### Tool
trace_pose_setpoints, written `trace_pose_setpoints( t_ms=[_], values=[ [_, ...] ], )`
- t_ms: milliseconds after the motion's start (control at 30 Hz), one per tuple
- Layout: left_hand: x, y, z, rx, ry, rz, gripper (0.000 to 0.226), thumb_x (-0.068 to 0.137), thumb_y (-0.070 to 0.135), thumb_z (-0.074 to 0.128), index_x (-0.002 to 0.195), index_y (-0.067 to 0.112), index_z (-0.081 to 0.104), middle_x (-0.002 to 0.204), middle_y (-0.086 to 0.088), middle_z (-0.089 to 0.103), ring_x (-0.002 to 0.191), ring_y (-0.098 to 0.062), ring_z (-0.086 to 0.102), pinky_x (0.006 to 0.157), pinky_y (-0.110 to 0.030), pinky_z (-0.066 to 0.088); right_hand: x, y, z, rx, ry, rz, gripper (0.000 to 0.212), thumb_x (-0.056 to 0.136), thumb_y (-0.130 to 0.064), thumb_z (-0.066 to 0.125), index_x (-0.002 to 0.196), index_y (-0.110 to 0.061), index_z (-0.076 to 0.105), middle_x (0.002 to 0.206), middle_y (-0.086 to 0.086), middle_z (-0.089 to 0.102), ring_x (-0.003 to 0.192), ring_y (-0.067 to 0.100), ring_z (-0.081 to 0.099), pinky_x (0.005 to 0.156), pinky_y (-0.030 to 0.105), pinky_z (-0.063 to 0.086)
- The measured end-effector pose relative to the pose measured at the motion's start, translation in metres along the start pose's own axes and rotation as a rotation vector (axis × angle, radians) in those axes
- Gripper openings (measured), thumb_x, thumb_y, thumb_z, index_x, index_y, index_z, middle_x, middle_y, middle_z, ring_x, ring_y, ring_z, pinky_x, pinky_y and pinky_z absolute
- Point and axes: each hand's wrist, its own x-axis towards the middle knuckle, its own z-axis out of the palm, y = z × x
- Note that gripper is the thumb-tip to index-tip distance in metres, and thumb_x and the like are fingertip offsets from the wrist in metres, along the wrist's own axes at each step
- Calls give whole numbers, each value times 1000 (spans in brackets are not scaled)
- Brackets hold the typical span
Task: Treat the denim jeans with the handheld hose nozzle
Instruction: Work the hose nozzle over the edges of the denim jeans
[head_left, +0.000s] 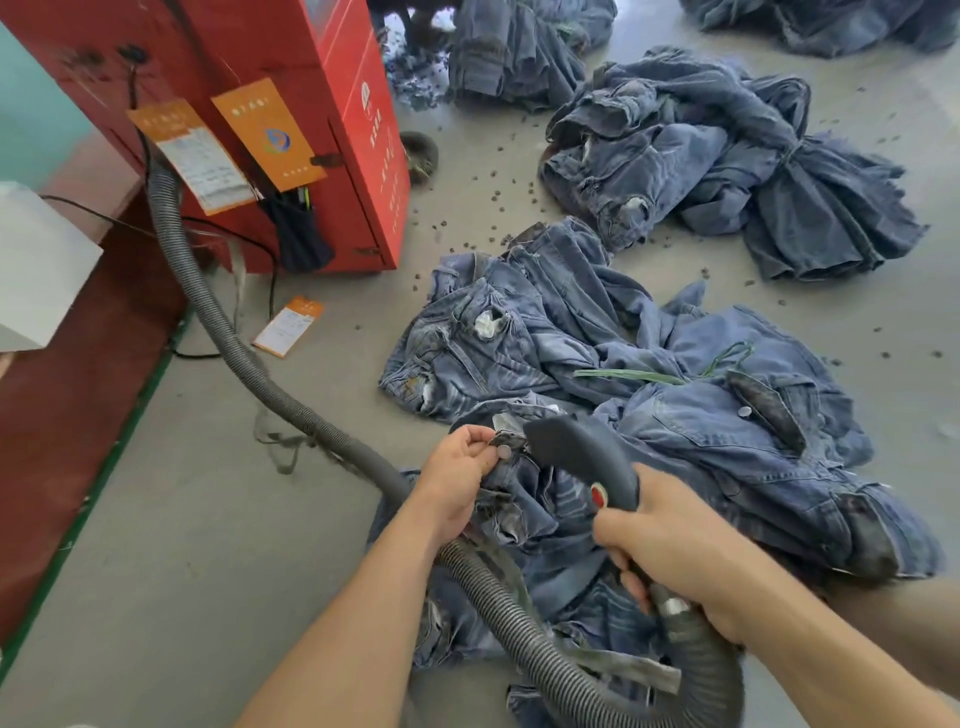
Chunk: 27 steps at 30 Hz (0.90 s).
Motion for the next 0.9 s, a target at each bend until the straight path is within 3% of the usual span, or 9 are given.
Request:
trace_pose_setpoints(
  t_ms=[67,133,267,367,533,667,800,900],
  values=[
    [0,0,3,-1,-33,13,23,101,-10,50,99,10,59,90,-8,71,90,-21,61,92,-37,47,2,-3,11,-91,-25,-23,15,80,-10,56,92,-7,49,55,18,58,41,28,50,45,36,45],
    [-1,0,5,-47,-29,-6,23,101,-11,50,99,9,58,87,-7,72,88,-20,63,91,-36,50,17,-8,13,-101,72,-35,11,85,-6,55,94,-4,49,58,20,57,41,28,51,48,38,45],
    [-3,2,0,-114,-5,-38,23,102,-12,49,100,10,57,90,-7,66,95,-21,58,106,-43,44,17,-1,0,13,138,-50,14,82,-11,56,92,-8,48,56,11,55,38,25,51,43,35,44],
    [-5,4,-1,-106,-48,-17,22,101,-11,49,98,9,57,85,-5,69,85,-17,61,93,-37,48,12,4,7,-100,32,-25,21,75,-16,57,93,-8,48,56,13,59,40,27,54,45,37,44],
    [-9,4,-2,-121,-7,-17,31,101,-18,43,94,11,53,88,-6,63,85,-15,58,87,-28,47,30,4,-10,-7,191,-34,12,84,-9,56,91,-7,47,59,14,54,42,27,53,46,38,47],
    [-6,6,-4,-188,-62,-60,24,102,-15,43,99,7,54,95,-12,62,91,-21,57,92,-35,48,11,11,1,-62,18,-8,22,74,-17,58,93,-9,49,54,13,58,40,27,51,44,35,46],
    [-7,3,-6,-286,-55,-123,26,101,-17,40,101,5,55,93,-13,64,90,-22,59,110,-46,41,32,5,-1,16,141,-12,12,89,-9,57,94,-7,47,62,15,54,42,25,50,49,37,43],
    [-7,4,-7,-275,-62,-130,26,100,-18,40,103,4,55,93,-14,63,89,-23,58,109,-48,39,20,12,-10,97,104,4,15,84,-11,59,95,-9,48,59,11,55,41,24,49,45,33,44]
  ],
)
